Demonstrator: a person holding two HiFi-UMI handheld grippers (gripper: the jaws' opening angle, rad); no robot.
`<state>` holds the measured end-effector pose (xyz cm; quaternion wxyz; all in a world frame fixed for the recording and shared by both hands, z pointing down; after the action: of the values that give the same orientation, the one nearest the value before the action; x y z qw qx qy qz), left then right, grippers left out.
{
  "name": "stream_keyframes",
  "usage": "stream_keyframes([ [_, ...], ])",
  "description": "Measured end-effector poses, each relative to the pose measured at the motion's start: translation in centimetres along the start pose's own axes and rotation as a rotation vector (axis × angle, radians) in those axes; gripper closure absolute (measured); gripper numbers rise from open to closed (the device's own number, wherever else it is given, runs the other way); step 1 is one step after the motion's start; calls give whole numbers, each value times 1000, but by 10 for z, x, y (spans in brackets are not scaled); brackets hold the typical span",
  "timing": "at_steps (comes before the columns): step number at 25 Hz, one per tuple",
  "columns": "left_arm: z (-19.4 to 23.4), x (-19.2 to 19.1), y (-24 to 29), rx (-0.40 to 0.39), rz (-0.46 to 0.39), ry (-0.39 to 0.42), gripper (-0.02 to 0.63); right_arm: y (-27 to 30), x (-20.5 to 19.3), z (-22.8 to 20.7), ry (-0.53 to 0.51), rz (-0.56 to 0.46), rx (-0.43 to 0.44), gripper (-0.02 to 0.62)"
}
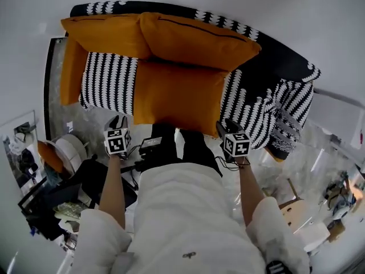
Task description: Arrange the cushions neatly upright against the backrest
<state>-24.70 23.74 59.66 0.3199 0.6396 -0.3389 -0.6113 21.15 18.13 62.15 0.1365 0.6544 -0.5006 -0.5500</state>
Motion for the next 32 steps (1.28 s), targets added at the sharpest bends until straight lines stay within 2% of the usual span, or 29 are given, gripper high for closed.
stream_keyframes([
  [3,20,-22,-17,30,19,-37,483,3,-10,11,-29,35,23,427],
  [7,31,-47,-11,-4,61,-48,482,9,-31,15,-78,113,-16,412],
  [12,20,-97,24,-145,185,46,472,10,-71,12,-101,232,-100,408],
  [16,7,-143,61,-240,285,111,456,20,-114,10,-169,357,-120,403],
  [20,-5,-183,103,-324,346,113,440,31,-144,6,-232,436,-171,399],
  [23,5,-208,125,-311,403,105,431,49,-161,8,-272,473,-193,399],
  [26,17,-227,144,-299,433,96,424,71,-160,11,-353,501,-197,397],
  [32,11,-252,166,-379,479,158,388,95,-166,5,-392,551,-226,396],
])
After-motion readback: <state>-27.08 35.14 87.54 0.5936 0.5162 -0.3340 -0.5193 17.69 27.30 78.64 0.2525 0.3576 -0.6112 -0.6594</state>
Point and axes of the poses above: the fingertips, and each gripper's own axes: y forward along the fingers, z to its left, x out of its top, the point moved 4 cm from there along -y, backward along the fingers, and after that the axes turned 12 degrees about -z, right-handed, at the moved point
